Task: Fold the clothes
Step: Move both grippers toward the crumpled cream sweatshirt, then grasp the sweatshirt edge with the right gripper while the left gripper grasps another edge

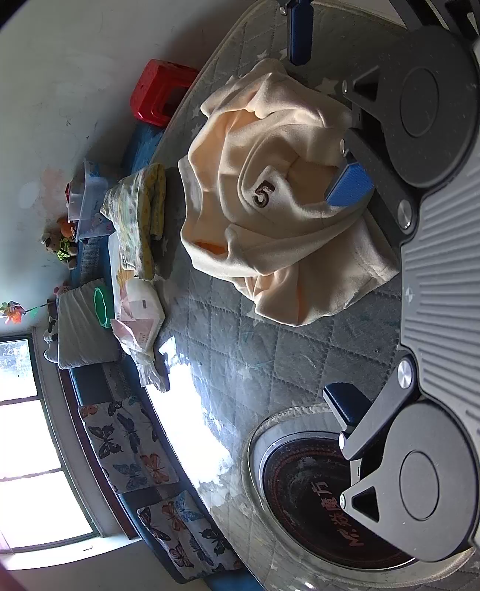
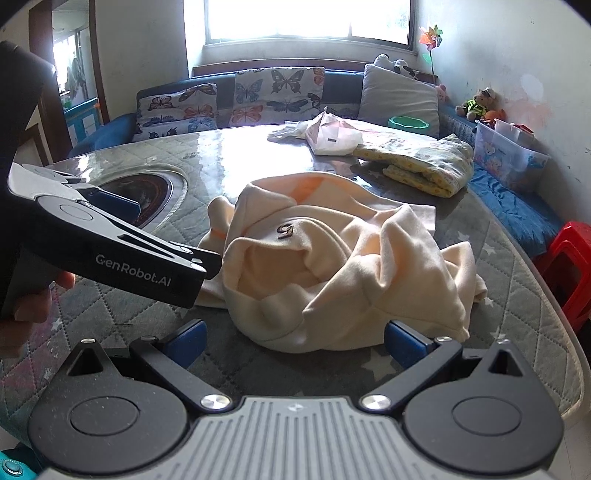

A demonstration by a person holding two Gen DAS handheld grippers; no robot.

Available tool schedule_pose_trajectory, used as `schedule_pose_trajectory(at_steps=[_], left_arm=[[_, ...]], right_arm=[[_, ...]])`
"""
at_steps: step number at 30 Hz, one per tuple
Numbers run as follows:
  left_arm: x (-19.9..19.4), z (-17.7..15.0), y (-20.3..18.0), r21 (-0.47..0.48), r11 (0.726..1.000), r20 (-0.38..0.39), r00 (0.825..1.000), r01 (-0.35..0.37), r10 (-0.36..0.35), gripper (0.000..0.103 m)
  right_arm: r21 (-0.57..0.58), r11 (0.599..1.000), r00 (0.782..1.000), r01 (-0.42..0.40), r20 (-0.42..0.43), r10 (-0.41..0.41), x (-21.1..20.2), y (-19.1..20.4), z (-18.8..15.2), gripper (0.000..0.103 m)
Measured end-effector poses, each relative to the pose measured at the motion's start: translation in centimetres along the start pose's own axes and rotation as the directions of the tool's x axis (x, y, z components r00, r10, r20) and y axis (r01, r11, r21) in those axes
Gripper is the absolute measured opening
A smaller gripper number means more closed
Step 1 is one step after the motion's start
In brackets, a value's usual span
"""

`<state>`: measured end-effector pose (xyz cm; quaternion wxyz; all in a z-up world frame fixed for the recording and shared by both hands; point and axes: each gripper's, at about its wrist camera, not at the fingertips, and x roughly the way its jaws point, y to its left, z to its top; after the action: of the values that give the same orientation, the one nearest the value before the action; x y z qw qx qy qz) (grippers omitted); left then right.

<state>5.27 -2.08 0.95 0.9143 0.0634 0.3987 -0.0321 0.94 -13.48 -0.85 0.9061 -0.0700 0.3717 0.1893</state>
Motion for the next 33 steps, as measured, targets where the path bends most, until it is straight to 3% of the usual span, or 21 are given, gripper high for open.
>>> schedule_pose_trajectory(at_steps=[18, 33], left_arm=[[-0.1, 2.2, 1.2, -0.005, 1.000, 0.030, 1.000, -0.001, 0.001, 0.103], [1.3, 6.9, 1.4, 0.001, 0.999, 0.087, 0.995, 0.054, -0.054, 0.103]], right_arm=[[-0.001, 1.000, 0.998, -0.002, 0.056, 0.002, -0.5, -1.6, 2.1, 0.103], [0.047, 0.996, 0.993, 0.079, 0.089, -0.083, 2.1, -5.3, 5.8, 0.098]])
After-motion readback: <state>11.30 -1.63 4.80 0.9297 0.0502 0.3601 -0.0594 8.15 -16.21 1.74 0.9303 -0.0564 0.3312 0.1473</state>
